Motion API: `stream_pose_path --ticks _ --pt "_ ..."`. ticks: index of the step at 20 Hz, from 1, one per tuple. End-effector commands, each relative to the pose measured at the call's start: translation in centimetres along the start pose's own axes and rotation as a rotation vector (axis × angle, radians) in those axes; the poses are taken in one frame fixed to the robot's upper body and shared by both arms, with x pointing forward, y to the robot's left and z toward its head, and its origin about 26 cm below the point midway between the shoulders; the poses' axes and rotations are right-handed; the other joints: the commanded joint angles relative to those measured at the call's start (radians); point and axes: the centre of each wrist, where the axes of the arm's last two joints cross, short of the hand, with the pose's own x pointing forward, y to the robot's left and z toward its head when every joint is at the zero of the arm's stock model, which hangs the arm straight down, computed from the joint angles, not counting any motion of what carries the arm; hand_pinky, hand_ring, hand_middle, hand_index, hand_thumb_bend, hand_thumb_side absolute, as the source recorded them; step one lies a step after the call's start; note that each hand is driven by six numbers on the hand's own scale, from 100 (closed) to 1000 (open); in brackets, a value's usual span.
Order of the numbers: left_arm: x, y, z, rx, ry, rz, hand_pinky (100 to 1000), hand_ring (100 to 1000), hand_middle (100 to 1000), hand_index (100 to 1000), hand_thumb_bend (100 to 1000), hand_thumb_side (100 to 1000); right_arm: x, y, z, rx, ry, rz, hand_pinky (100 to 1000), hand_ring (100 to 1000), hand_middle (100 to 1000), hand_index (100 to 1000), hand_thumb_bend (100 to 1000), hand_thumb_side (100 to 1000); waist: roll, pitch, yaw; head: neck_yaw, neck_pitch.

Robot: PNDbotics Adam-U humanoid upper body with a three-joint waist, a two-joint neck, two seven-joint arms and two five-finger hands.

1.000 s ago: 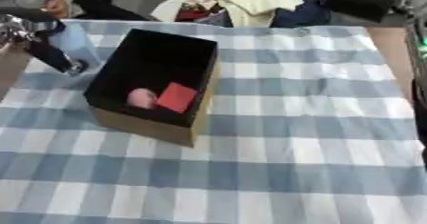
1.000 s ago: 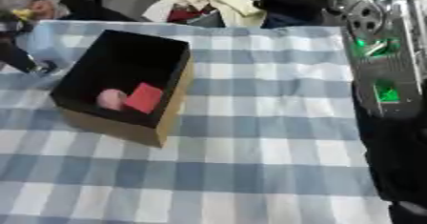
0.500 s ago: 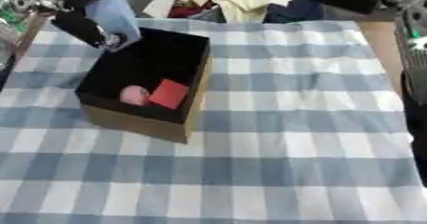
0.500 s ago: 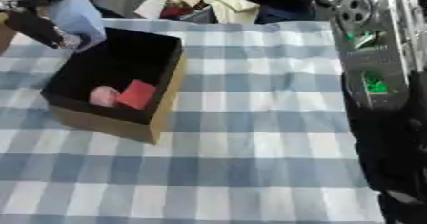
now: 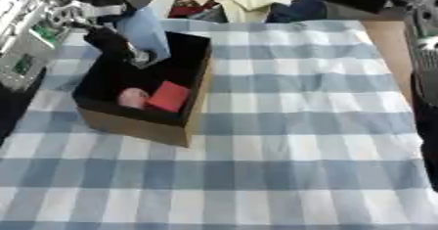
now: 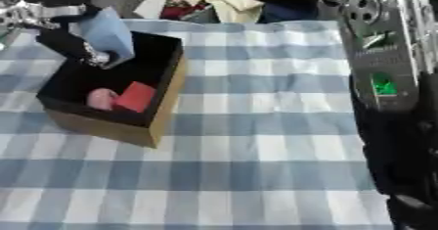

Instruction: Pick up objects on the table and place them in the box.

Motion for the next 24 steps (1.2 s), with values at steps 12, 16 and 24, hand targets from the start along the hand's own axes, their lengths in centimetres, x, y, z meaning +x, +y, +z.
stream_pose_path --ticks 12,16,24 --pt "-1.0 -2.6 -2.8 -0.106 0.102 -0.063 733 840 769 891 321 746 0.7 -1.5 0.3 -0.058 -0.018 0.013 947 927 828 892 100 999 0.000 -0.016 -0.009 -0.001 0.006" --pt "-1.3 -3.4 -3.3 -0.131 0.112 -0.078 753 866 807 934 444 786 0.6 -1.4 0.3 -0.057 -0.014 0.012 947 928 829 893 100 1000 -0.001 -0.016 -0.010 -0.001 0.004" --pt "-1.4 -2.7 -2.9 -0.087 0.121 -0.079 770 895 849 971 643 821 0.5 -1.3 0.4 -0.054 -0.008 0.004 947 927 828 893 100 1000 -0.002 -0.020 -0.004 0.000 0.004"
